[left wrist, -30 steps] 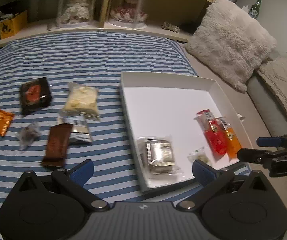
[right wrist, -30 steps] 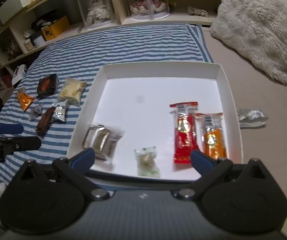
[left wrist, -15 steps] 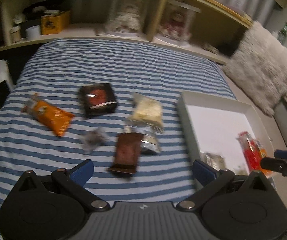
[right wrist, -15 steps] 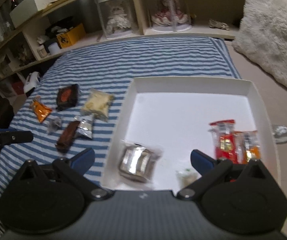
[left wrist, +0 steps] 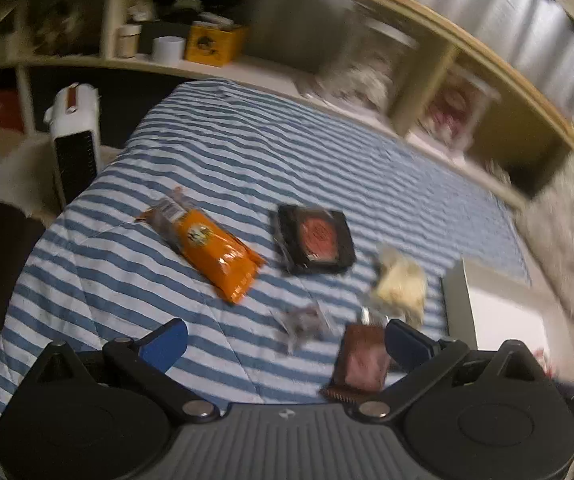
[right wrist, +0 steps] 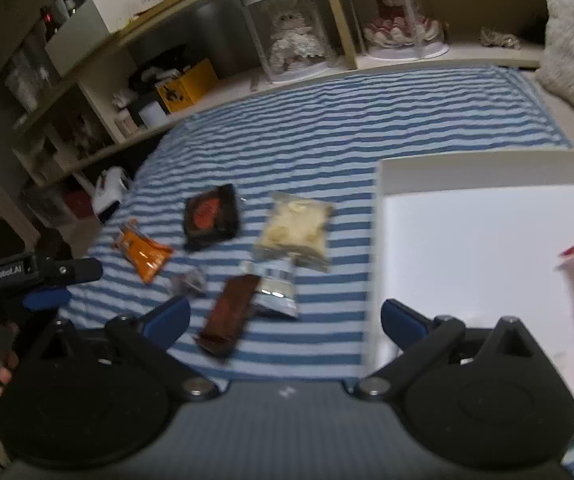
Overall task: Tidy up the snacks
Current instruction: 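Move both tools back toward the remaining snacks on the bed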
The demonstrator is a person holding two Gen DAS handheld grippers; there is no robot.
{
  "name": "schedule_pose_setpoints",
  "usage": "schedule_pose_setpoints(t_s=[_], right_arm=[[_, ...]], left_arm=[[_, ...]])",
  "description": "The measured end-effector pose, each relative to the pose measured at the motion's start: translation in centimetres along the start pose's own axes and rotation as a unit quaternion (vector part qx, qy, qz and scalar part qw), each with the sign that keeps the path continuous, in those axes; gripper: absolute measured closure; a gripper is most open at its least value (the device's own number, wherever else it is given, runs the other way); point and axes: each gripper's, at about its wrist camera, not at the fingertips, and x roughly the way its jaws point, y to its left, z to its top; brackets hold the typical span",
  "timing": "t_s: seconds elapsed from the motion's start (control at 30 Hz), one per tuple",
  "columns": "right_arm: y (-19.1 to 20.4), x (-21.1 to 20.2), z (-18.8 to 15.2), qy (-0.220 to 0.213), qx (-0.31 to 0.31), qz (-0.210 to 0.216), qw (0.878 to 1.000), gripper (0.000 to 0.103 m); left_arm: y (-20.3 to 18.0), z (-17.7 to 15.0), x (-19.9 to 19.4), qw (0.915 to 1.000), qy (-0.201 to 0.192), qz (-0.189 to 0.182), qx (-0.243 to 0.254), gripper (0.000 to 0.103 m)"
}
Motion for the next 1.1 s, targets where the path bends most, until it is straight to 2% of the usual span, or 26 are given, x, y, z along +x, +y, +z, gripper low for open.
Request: schedule_pose_setpoints(t_s=[0.1, 0.2, 0.27, 0.4, 0.6, 0.7, 0.77, 0.87, 0.97, 1.1], right_arm=[[0.7, 2.2, -0.4, -0.006, 0.018, 0.024, 1.000, 0.005], [1.1, 4.4, -0.8, 0.004, 0.034, 0.042, 0.999, 0.020], [1.0, 5.6, -1.2, 0.011, 0.045, 0.052, 0.998, 0.026], [0.6, 7.9, -2.0, 0.027, 0.067, 0.075, 0.995, 0.034], [0.5, 10.0, -2.5, 0.044, 0.069, 0.101, 0.992, 0.049], [0.8, 10.7, -2.6, 0.052, 0.050, 0.112, 0.991, 0.065], [0.7, 10.7, -2.7, 0.058, 0.050, 0.120, 0.990, 0.080], [0.2, 10.1, -2.7, 0.074, 0.057, 0.142, 0.986, 0.086], [0.4, 8.8, -3.1, 0.091, 0.036, 0.148, 0.984, 0.087], [0.6, 6.9, -3.7, 0.113, 0.007, 0.138, 0.984, 0.087]], left_arm=[[1.5, 0.2, 0.5, 0.9977, -0.018, -0.025, -0.061, 0.000], [2.6, 0.3, 1.8, 0.9905, -0.012, -0.054, -0.126, 0.003], [2.7, 0.5, 3.0, 0.9885, -0.005, -0.064, -0.137, 0.009], [2.1, 0.9, 5.3, 0.9907, -0.001, -0.068, -0.117, 0.014], [0.6, 1.4, 8.4, 0.9925, -0.003, -0.102, -0.067, 0.015], [0.1, 1.2, 9.7, 0.9924, 0.004, -0.114, -0.046, 0.015], [0.0, 1.0, 10.5, 0.9917, 0.013, -0.123, -0.037, 0.015], [0.0, 0.6, 11.2, 0.9904, 0.029, -0.132, -0.028, 0.015], [0.0, 0.3, 11.6, 0.9887, 0.054, -0.138, -0.027, 0.015], [-0.4, -0.1, 11.2, 0.9871, 0.072, -0.142, -0.015, 0.016]])
